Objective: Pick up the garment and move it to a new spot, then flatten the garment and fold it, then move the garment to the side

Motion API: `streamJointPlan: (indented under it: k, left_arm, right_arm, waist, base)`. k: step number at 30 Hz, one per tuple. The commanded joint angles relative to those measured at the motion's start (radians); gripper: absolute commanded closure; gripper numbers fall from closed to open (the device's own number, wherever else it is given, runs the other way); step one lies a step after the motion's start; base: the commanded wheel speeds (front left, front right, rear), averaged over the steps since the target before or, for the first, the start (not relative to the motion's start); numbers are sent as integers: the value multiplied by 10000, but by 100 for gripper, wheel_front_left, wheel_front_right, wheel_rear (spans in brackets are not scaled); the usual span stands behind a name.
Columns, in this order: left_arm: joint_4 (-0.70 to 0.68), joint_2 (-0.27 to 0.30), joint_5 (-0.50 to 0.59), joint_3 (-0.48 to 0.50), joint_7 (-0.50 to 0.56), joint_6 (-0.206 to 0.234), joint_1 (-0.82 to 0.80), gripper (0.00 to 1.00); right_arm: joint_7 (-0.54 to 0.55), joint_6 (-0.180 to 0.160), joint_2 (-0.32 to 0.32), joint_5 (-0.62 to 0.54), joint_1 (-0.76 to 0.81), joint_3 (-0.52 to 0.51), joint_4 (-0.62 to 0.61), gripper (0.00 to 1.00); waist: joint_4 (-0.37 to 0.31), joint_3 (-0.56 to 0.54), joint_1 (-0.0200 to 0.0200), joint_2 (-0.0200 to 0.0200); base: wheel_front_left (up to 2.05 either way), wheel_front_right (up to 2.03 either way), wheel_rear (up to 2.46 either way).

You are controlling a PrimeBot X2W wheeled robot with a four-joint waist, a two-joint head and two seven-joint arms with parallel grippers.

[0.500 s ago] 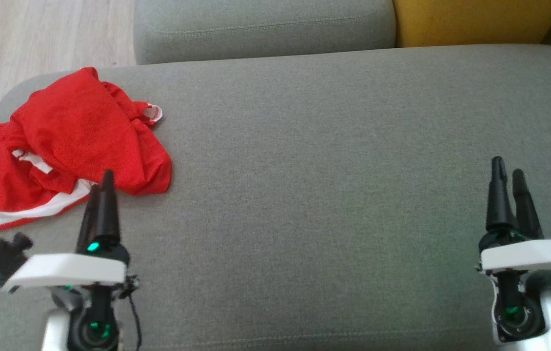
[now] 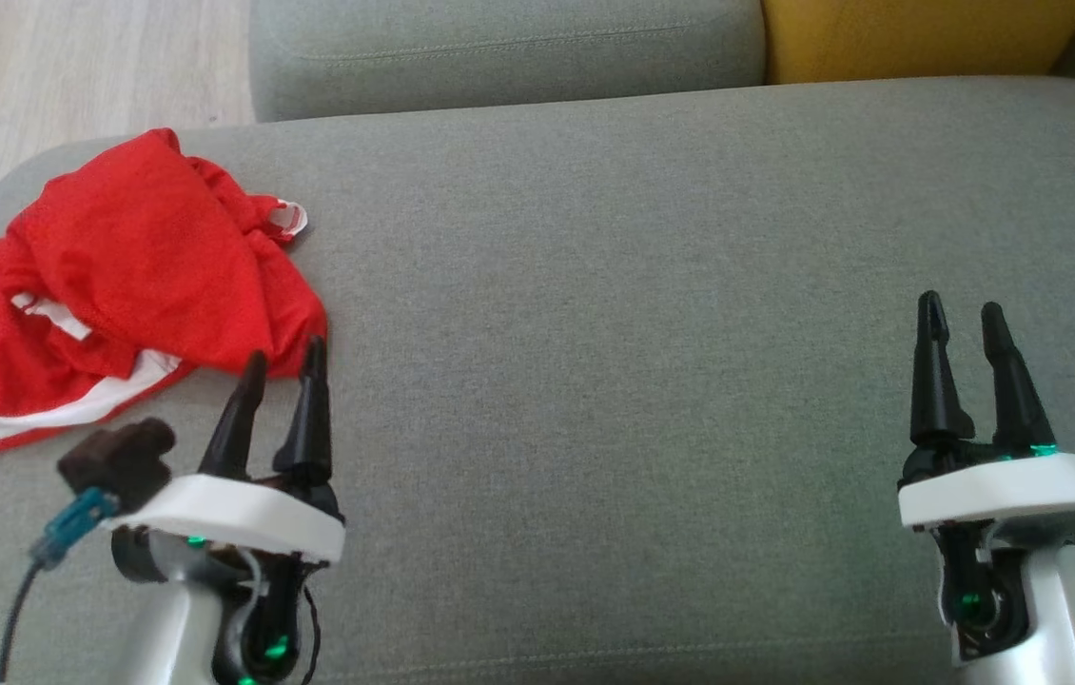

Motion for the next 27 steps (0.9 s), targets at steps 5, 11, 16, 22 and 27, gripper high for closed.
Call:
streamJointPlan:
  k: [5,11,16,22,27]
  left_arm:
    - [-120,585,1083,-579,-261,790,-829,0]
    - [71,975,1798,-1249,-435,1606,-1059,0]
    - [176,1264,2360,-1798,-582,2169,-1259,0]
    - [245,1532,2957,-2384,-728,2640,-1482,0]
    - [244,1610,3166,-2717,-874,3067,-1581,0]
  right_arm:
    - [-295,-5,-62,-1197,-561,224,-374,0]
    - [-471,-5,-65,-2169,-597,297,-258,0]
    - [-619,-5,-67,-2943,-660,384,-219,0]
    - [-766,-6,-70,-3426,-702,469,-209,0]
    - [-914,-6,-73,-3105,-684,589,79,0]
  waist:
    - [-56,52,0,0]
    - [-98,68,0,0]
    - [-119,88,0,0]
    - [-126,114,0,0]
    - [-127,117,0,0]
  base:
    - [0,0,0]
    - [0,0,0]
    - [0,0,0]
    - [0,0,0]
    - [0,0,0]
